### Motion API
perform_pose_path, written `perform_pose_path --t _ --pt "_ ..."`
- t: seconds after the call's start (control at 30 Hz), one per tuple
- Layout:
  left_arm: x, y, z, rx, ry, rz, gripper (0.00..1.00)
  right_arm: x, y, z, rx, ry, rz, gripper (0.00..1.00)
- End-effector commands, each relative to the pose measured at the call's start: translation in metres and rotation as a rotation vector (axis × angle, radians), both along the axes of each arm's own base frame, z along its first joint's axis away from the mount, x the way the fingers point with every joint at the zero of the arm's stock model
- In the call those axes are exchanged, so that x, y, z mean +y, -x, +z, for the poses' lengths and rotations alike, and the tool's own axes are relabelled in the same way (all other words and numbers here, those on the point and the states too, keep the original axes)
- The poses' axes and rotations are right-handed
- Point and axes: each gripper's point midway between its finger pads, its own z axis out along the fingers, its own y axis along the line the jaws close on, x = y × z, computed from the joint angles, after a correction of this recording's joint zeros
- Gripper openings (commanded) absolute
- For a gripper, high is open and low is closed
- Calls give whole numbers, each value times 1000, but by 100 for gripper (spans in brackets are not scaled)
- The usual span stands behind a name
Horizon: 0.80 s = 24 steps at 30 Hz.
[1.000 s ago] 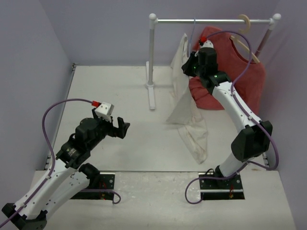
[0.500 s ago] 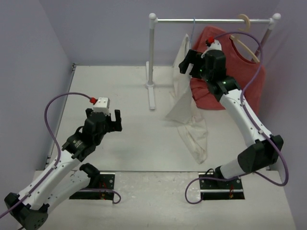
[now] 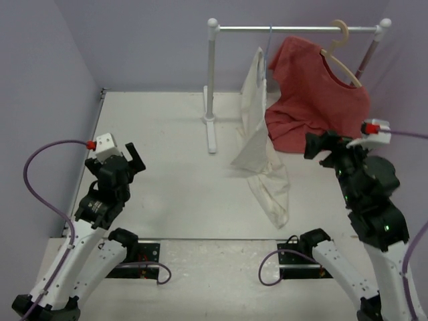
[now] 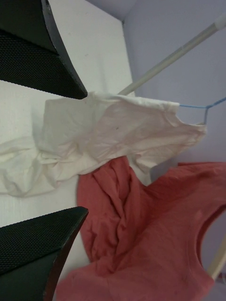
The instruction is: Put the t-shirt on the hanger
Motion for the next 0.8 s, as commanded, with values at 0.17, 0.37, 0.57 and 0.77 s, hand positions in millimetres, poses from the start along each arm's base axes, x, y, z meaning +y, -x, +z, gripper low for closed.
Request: perform_pose_path --t 0.17,0.37,0.57,0.77 --pt "4 1 20 -96 41 -60 100 -29 61 -50 7 86 -21 99" --pt "0 0 16 -62 13 -71 100 -30 59 -73 39 9 -54 99" --pt "-7 0 19 -92 22 -119 100 -36 61 -76 23 14 -83 99" --pt "-17 -2 15 -73 18 -170 100 -35 58 -80 40 0 -87 99"
